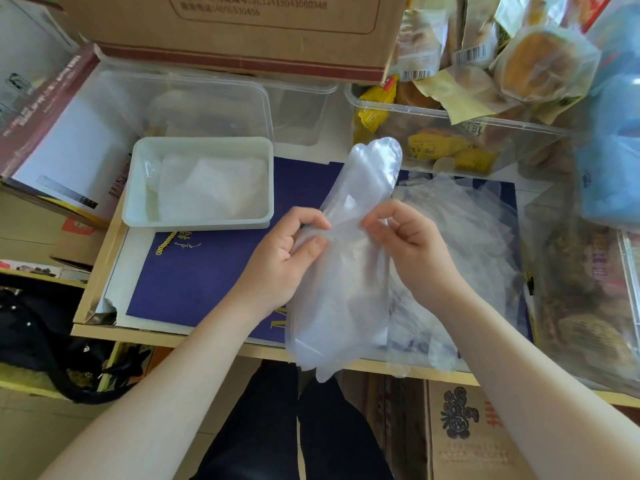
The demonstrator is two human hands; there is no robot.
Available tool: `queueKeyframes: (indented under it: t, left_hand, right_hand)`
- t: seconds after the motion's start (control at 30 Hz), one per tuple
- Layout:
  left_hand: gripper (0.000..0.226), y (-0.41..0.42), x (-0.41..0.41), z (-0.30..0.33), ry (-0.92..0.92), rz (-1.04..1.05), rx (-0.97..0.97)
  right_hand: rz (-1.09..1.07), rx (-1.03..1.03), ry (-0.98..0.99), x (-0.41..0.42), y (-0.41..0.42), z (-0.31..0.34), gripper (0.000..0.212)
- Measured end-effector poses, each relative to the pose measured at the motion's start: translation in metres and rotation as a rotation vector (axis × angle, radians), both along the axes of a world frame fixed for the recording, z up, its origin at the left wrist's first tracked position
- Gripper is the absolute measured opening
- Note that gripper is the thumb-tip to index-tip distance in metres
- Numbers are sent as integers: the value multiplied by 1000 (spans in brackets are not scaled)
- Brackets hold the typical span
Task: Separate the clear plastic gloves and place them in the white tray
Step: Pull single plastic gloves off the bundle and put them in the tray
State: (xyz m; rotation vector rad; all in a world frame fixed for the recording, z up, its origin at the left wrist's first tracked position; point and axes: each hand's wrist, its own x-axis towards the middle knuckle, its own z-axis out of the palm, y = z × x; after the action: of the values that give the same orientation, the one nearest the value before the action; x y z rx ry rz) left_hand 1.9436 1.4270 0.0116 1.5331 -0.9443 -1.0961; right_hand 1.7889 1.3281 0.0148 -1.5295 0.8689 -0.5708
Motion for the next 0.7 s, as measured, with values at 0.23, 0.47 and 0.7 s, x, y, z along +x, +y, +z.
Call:
queueKeyframes:
  t: [0.23, 0.47, 0.7]
  left_hand:
    - [38, 0, -1, 8, 139, 66, -7]
    - [29, 1, 1, 14, 357, 140, 53]
    - [30, 5, 14, 17, 255, 83, 65]
  right_hand:
    - [8, 109, -91, 1, -2, 7, 20]
    - [107, -36, -51, 2, 2, 8, 42]
    - [92, 108, 55, 8, -1, 15, 38]
